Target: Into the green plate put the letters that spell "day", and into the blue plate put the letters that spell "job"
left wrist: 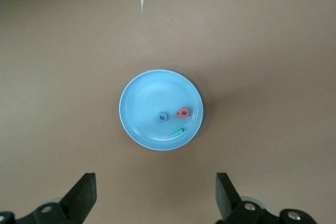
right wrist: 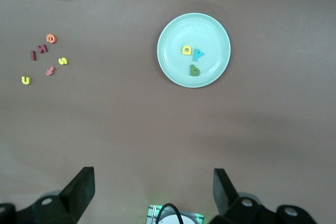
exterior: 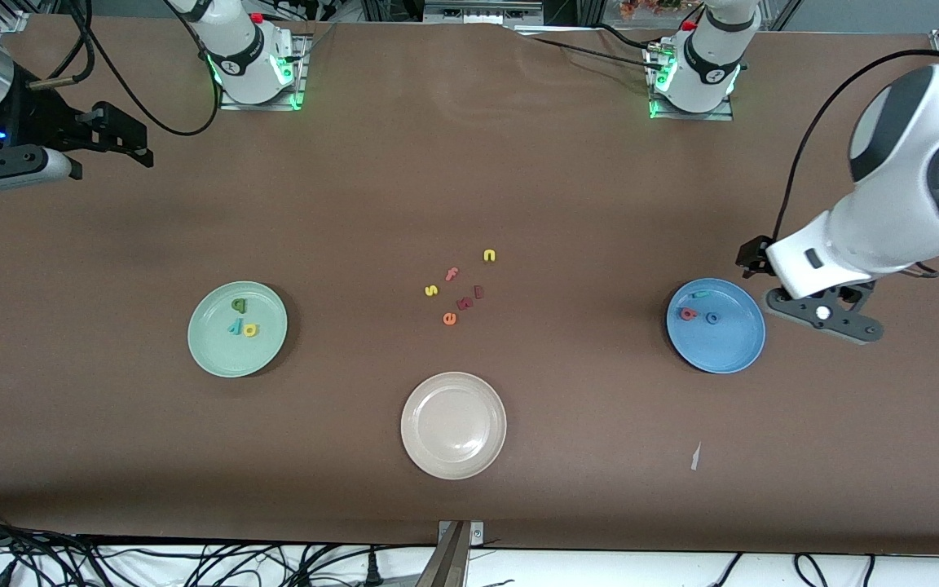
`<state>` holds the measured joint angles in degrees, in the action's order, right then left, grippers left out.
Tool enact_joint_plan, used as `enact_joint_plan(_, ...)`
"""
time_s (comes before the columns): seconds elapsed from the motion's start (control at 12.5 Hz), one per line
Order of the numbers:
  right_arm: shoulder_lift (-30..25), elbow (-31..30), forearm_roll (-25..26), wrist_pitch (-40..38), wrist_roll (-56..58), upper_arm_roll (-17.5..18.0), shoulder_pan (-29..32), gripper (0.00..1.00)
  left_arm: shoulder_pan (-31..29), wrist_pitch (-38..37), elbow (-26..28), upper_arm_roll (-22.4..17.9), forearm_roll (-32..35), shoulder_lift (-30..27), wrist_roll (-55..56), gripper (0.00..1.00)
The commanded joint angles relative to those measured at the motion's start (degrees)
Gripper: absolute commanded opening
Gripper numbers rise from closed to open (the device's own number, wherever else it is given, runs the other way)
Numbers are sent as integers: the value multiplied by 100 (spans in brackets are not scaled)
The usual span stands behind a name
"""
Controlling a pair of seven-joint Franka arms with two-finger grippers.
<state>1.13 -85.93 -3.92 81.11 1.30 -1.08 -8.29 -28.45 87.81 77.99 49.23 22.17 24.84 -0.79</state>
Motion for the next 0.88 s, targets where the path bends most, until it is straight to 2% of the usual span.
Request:
enact_joint_plan(0.0, 19, 129, 76, -245, -120, 20, 38, 100, 617, -132, -100, -804, -248, -653, -26, 100)
enact_joint_plan(0.32, -34, -108, 111, -123, -323, -304, 29, 100, 2077, -97, 67, -3448, -1907, -1446, -26, 100)
enact_joint_plan(0.4, -147, -291, 216, 26, -323, -322, 29, 100, 2368, -27, 311, -3968, -2206, -1630, -17, 100)
enact_joint_plan(0.48, -252, -432, 443, 184, -306, -322, 38, 100, 2736, 278, 888, -4461, -2287, -2049, 0, 100)
enact_joint_plan(0.56, -297, -503, 541, 195, -297, -313, 38, 100, 2905, 716, 1555, -4727, -2279, -2497, 0, 100)
enact_joint_plan(0.64, -332, -539, 577, 169, -305, -313, 38, 100, 2924, 877, 1857, -4773, -2279, -2745, 0, 100)
enact_joint_plan(0.8, -341, -513, 568, 125, -279, -313, 29, 100, 2898, 800, 1861, -4765, -2244, -2783, 0, 100)
